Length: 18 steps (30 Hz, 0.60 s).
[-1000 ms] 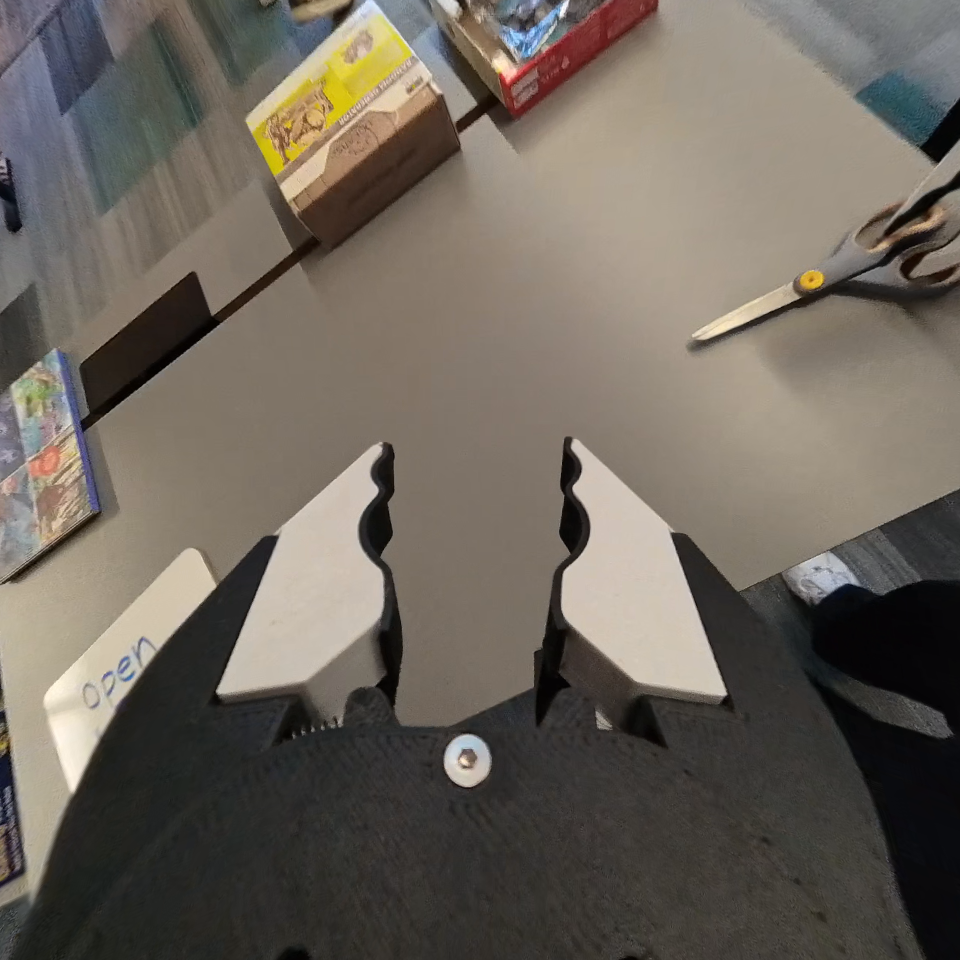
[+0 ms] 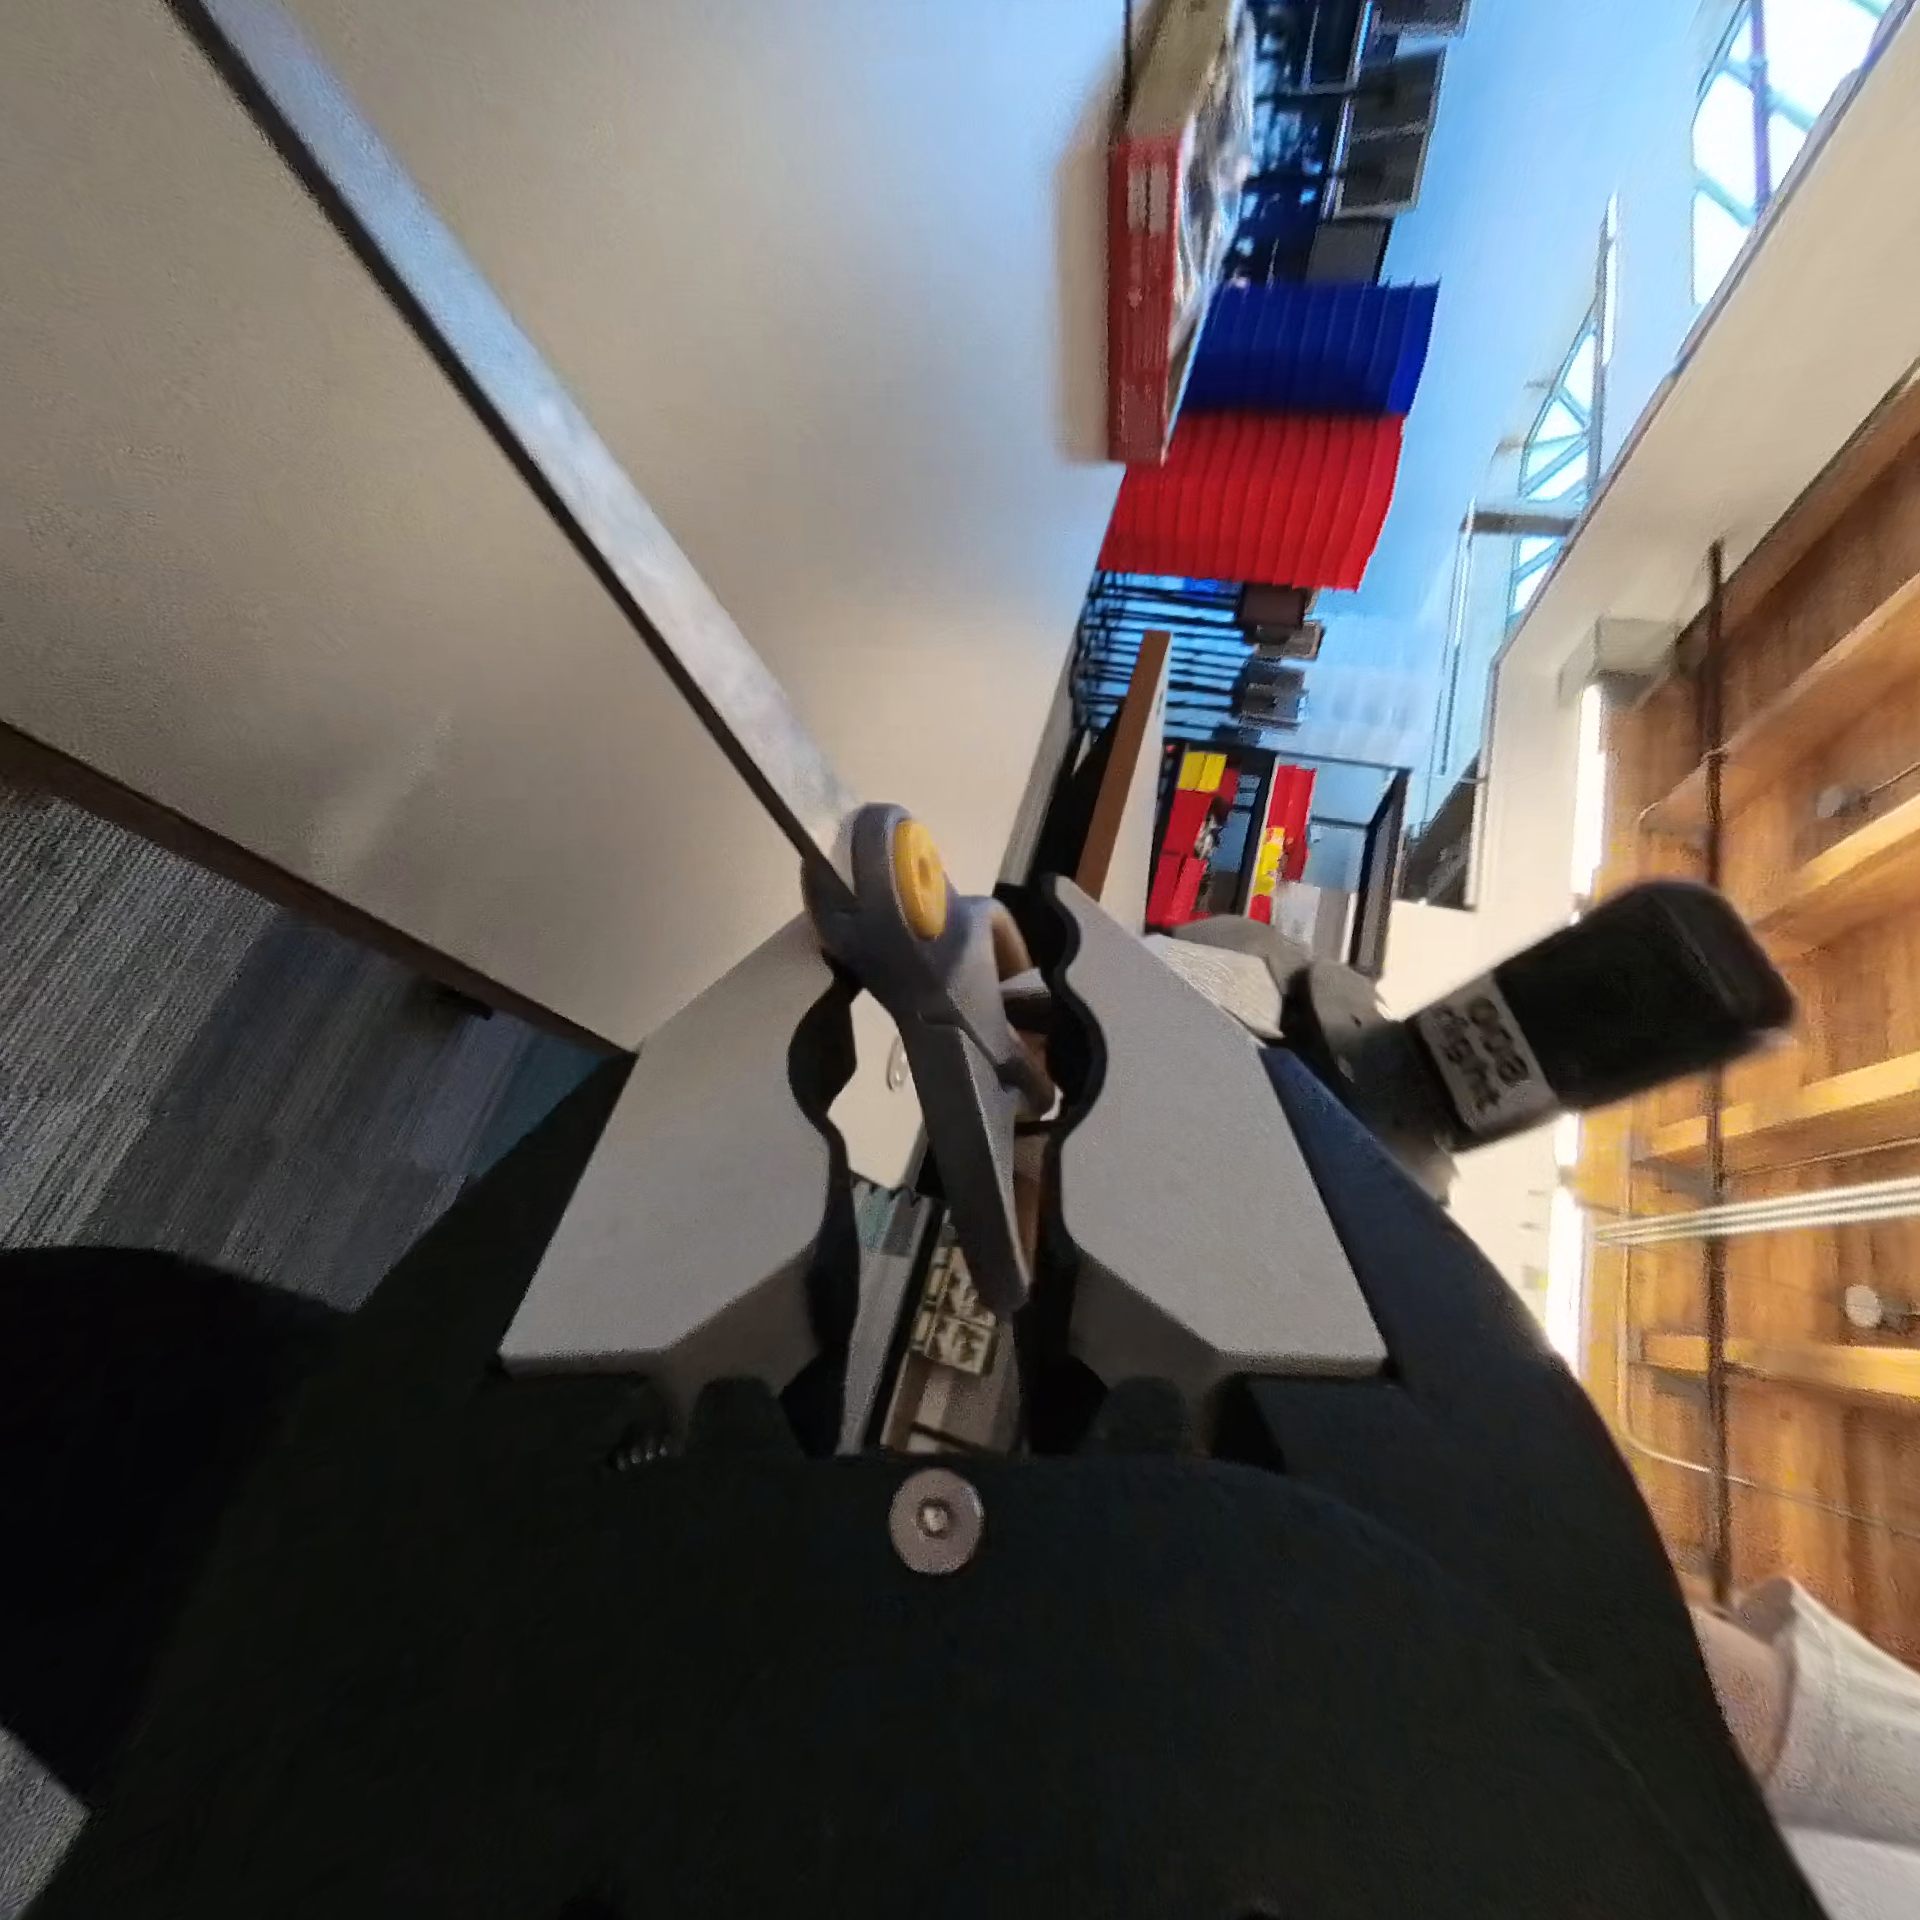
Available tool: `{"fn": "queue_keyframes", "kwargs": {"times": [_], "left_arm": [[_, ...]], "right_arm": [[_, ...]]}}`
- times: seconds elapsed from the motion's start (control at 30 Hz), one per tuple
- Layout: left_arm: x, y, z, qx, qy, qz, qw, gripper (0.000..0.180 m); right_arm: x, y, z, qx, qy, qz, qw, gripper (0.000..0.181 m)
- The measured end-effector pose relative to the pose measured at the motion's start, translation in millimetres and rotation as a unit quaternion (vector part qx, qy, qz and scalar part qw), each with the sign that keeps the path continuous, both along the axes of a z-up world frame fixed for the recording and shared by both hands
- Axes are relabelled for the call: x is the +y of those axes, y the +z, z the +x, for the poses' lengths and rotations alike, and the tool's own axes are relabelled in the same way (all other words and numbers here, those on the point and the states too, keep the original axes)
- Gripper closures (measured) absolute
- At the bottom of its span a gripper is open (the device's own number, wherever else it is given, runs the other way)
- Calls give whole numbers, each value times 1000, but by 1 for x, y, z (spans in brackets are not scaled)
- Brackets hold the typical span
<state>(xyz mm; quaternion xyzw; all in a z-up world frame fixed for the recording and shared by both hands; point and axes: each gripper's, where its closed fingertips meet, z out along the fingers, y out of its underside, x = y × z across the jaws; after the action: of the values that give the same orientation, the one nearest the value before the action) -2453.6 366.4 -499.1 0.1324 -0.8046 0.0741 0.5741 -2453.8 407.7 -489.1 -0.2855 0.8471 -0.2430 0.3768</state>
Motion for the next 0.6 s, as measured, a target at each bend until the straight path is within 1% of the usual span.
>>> {"fn": "queue_keyframes", "kwargs": {"times": [0.03,0.07,0.13,0.2,0.27,0.3,0.37,0.4,0.43,0.5,0.57,0.6], "left_arm": [[-11,-8,6,15,0,6,1000,149],[-24,-13,10,39,-1,5,999,149],[-38,-13,16,76,-19,-13,997,161],[-40,1,26,99,-33,-35,994,165],[-40,20,50,91,-21,-66,993,167],[-43,27,67,74,-8,-86,994,166],[-50,29,116,19,29,-115,993,166],[-55,27,148,-6,57,-116,992,166],[-58,28,183,-7,87,-106,991,167],[-69,35,262,34,163,-70,984,167],[-82,37,350,50,212,-59,974,166],[-89,37,394,42,223,-60,972,167]], "right_arm": [[-12,-8,8,38,8,-23,999,159],[-23,-14,14,57,5,-28,998,159],[-43,-17,25,47,-10,-35,998,159],[-49,-8,37,23,-14,-38,999,159],[-49,7,57,27,9,-61,998,159],[-49,12,71,43,34,-82,995,159],[-55,13,112,99,111,-113,982,159],[-59,10,139,135,146,-109,974,158],[-62,8,171,162,176,-103,966,157],[-68,5,245,207,230,-105,945,154],[-84,6,326,237,256,-153,925,153],[-91,6,368,246,259,-168,919,154]]}}
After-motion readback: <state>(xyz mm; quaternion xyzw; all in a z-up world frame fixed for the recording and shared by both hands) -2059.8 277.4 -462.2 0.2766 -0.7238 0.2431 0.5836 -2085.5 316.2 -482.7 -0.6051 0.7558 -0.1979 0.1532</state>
